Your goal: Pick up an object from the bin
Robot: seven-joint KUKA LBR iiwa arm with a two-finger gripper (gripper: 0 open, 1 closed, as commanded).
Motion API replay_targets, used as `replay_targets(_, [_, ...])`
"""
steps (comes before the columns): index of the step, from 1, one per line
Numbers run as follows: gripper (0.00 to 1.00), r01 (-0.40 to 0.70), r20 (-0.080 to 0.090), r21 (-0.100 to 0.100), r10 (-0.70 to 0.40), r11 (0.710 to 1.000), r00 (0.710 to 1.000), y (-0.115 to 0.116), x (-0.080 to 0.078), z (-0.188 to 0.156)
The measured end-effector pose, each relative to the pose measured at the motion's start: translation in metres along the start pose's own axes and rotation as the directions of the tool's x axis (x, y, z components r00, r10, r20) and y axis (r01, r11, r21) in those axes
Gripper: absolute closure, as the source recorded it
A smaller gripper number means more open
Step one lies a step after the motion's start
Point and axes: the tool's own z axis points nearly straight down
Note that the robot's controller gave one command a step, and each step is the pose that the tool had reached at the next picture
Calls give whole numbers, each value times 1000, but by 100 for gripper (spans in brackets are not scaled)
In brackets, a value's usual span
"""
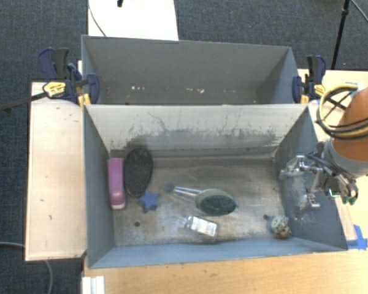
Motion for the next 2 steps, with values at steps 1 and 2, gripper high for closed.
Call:
replay_targets(1, [0, 3, 4, -4, -3, 1000, 1000, 96, -22, 39])
replay_targets(2, [0, 142, 12, 1, -142, 990, 990, 169, -2, 94])
